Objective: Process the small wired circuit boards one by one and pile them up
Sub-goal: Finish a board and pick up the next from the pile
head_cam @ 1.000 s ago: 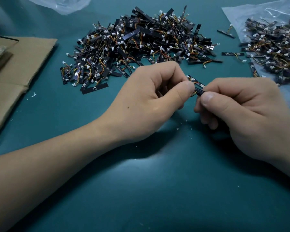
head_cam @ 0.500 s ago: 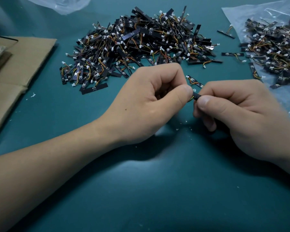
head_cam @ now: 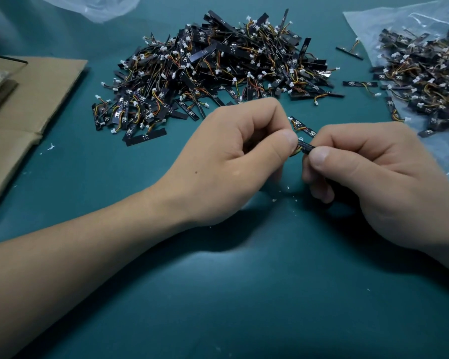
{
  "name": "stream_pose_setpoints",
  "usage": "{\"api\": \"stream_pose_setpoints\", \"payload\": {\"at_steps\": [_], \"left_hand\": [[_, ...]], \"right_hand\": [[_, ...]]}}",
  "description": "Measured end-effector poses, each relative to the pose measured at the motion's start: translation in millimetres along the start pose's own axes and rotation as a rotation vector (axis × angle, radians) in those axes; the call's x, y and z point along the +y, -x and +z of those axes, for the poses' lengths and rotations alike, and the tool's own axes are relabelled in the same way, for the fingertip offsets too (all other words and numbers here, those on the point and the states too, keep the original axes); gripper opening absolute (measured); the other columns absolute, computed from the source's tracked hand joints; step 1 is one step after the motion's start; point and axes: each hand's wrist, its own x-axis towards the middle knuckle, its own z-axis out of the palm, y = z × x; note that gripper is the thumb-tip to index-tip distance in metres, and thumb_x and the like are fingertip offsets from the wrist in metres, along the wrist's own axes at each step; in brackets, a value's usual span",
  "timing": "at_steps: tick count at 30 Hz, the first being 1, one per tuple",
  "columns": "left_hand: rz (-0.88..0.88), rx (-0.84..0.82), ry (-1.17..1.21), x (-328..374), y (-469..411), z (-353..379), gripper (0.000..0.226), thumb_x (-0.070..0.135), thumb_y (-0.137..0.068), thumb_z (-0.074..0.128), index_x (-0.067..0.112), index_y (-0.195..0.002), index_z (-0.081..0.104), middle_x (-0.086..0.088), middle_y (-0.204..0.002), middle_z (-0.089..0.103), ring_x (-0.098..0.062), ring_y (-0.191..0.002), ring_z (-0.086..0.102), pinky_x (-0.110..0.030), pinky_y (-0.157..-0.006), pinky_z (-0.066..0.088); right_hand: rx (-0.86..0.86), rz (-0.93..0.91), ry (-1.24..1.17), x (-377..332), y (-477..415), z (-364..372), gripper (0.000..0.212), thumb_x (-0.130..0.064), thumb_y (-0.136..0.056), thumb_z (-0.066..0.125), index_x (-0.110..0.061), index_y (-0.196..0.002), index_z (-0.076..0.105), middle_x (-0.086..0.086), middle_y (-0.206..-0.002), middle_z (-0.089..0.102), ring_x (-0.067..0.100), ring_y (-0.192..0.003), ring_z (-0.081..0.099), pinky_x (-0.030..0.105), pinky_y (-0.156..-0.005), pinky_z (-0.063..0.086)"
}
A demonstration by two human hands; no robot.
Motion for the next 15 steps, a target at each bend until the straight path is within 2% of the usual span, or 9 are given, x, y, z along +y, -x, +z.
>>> {"api": "stream_pose_setpoints", "payload": {"at_steps": [6, 15], "left_hand": [[0.018, 0.011, -0.009, -0.5, 0.3, 0.3, 0.022, 0.012, -0.096, 0.056, 0.003, -0.077, 0.058, -0.01, -0.061, 0.062, -0.025, -0.055, 0.05, -0.026, -0.053, 0.038], [0.062, 0.034, -0.043, -0.9, 0.6, 0.6, 0.021, 0.009, -0.097, 0.055, 0.002, -0.077, 0.059, -0.012, -0.061, 0.059, -0.029, -0.057, 0.052, -0.034, -0.054, 0.042]], "right_hand": [[0.019, -0.022, 0.019, -2.0, 0.8, 0.7, 0.029, -0.036, -0.091, 0.051, -0.02, -0.071, 0.064, 0.005, -0.057, 0.056, 0.012, -0.051, 0.051, 0.02, -0.053, 0.04], [0.024, -0.007, 0.034, -0.9, 1.2, 1.5, 0.029, -0.038, -0.091, 0.052, -0.02, -0.073, 0.065, 0.004, -0.057, 0.057, 0.013, -0.05, 0.052, 0.019, -0.052, 0.039]]}}
